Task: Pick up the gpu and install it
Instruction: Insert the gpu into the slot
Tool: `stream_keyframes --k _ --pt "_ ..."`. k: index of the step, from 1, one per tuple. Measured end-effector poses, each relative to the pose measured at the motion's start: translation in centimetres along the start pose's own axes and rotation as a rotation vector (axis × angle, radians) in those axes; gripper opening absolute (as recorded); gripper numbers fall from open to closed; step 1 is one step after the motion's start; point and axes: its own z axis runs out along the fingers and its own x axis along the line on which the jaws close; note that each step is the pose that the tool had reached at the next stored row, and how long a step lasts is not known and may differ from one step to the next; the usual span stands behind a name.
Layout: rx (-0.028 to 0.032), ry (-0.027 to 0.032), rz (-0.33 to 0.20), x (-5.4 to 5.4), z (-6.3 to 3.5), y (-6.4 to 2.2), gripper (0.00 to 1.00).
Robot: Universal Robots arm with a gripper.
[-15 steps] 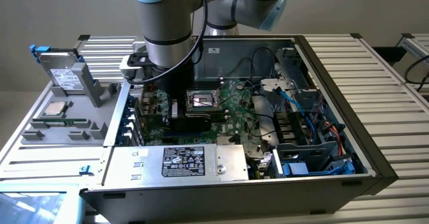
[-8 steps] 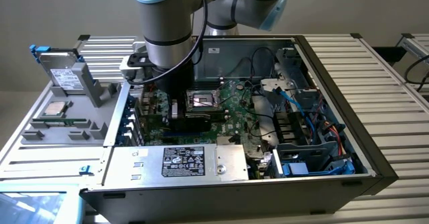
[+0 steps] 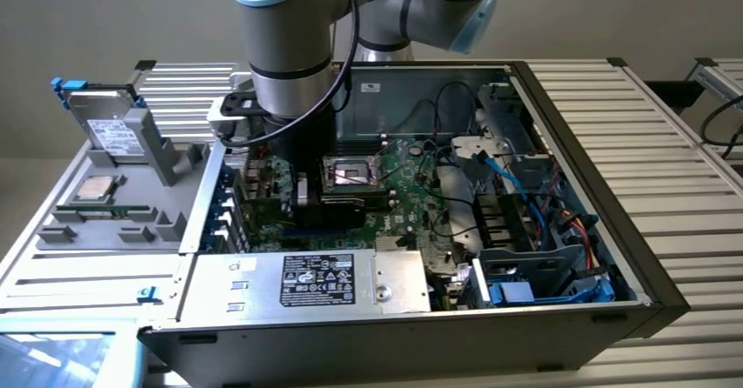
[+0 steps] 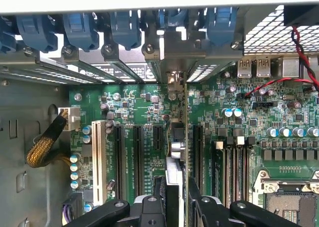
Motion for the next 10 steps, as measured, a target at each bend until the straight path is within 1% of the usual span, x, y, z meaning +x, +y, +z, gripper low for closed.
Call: stream_keyframes --k 10 --pt "0.0002 0.0002 0.003 -0.11 0.02 0.05 0.28"
